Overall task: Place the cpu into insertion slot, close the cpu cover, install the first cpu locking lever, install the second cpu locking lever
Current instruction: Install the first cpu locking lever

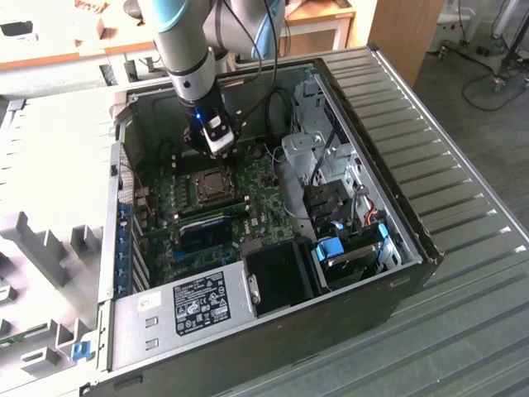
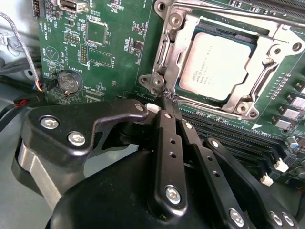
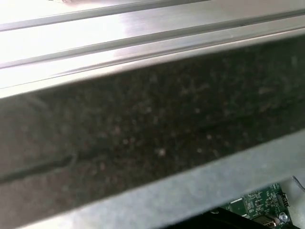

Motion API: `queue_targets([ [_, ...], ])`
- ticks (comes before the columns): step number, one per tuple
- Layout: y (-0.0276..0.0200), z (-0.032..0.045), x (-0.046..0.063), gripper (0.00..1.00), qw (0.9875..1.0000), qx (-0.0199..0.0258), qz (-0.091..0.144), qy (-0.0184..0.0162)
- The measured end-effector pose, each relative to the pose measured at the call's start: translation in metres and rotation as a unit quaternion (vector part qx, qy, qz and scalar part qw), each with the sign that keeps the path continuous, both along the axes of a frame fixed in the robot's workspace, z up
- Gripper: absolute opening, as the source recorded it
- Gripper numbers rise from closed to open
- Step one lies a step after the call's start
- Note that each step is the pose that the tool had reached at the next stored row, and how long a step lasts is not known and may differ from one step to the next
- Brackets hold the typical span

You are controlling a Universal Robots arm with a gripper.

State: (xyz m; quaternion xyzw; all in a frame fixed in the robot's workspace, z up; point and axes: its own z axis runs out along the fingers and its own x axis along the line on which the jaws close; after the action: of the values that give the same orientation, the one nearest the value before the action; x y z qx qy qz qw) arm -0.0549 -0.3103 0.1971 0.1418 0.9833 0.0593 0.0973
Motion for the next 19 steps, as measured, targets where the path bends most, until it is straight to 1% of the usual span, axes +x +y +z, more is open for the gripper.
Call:
queue_targets([
  [4, 0.0, -0.0006, -0.0009, 0.11, 1.0, 0.0022, 0.0, -0.0028],
  [9, 0.0001, -0.0011, -0.0016, 0.11, 1.0, 0.006, 0.0, -0.0048],
  [13, 0.0, -0.0018, -0.003, 0.11, 1.0, 0.0071, 0.0, -0.0069],
  [19, 0.0, -0.0031, -0.0061, 0.11, 0.9999, 0.0095, 0.0, -0.0113],
])
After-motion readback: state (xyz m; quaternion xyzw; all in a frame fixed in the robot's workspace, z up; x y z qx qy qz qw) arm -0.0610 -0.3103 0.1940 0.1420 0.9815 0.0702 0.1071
